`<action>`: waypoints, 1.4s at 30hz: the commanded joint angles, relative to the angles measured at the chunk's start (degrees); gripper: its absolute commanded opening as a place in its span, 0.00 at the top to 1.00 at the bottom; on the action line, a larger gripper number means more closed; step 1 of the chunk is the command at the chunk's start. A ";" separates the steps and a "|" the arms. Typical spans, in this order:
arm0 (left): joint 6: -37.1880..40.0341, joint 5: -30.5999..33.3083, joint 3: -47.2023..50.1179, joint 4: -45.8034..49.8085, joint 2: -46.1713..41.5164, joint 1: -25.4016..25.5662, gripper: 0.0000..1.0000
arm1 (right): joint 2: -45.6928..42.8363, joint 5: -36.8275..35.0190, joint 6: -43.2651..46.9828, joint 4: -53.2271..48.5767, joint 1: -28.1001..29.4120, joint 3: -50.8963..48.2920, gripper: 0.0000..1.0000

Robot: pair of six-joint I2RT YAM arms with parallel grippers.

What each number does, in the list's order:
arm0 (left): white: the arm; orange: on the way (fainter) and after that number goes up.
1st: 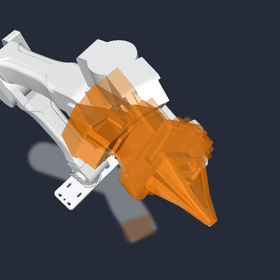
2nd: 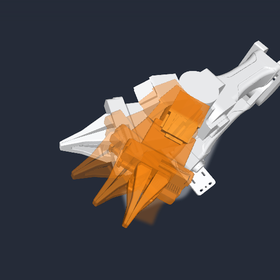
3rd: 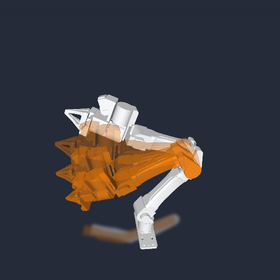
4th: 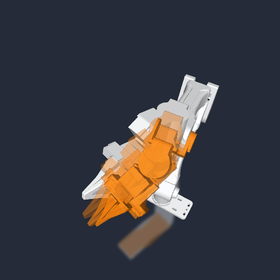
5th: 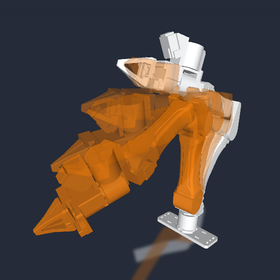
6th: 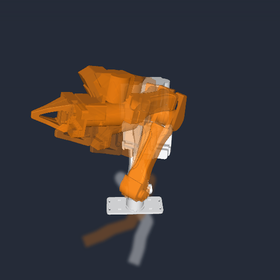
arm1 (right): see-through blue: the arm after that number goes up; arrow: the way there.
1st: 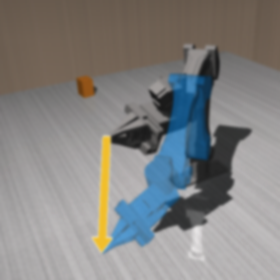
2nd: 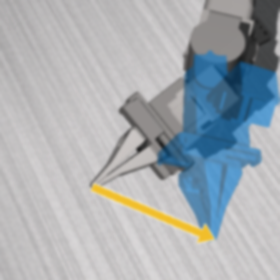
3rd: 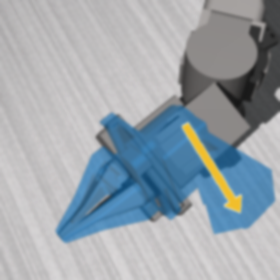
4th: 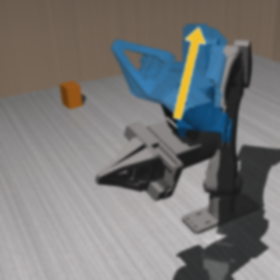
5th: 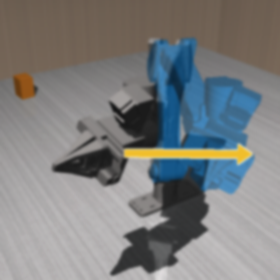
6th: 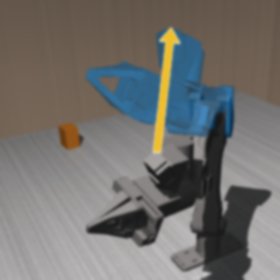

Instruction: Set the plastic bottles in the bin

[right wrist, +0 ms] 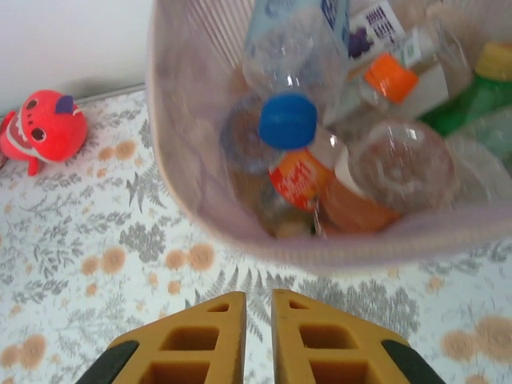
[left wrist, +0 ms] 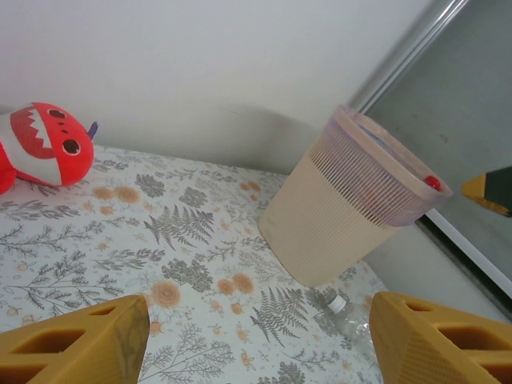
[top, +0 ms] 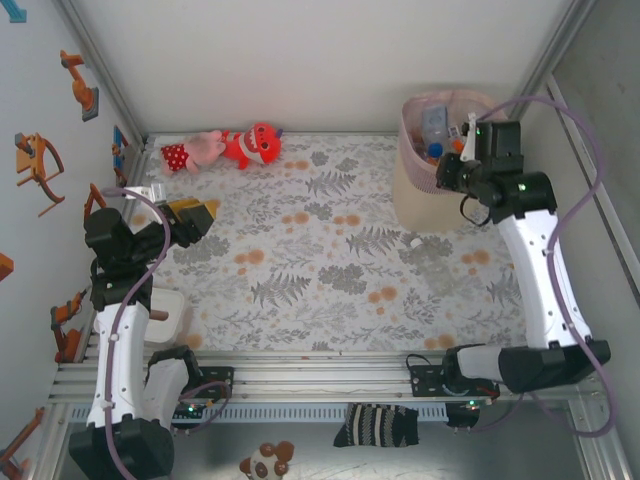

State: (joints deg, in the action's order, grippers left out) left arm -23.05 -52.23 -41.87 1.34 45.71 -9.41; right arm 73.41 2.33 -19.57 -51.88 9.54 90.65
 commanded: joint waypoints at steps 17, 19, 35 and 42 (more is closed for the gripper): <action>1.16 -0.16 -0.33 0.16 -0.39 0.09 0.27 | -2.37 -21.02 26.08 -2.97 15.53 -26.85 0.52; 1.21 -0.16 -0.32 0.24 -0.19 0.09 0.27 | 0.00 -23.43 26.17 -2.51 15.65 -28.23 0.47; 1.34 -0.08 -0.39 0.53 -0.23 0.09 0.27 | 17.14 -27.64 26.16 8.54 15.48 -33.22 0.13; 1.34 -0.08 -0.35 0.50 -0.14 0.14 0.27 | 22.26 -25.62 24.67 10.35 12.96 -34.94 0.18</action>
State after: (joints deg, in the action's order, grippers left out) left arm -23.05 -52.07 -41.87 1.37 45.78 -9.41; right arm 94.50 -23.53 5.98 -42.52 23.46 56.49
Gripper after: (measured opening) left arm 0.725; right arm 0.825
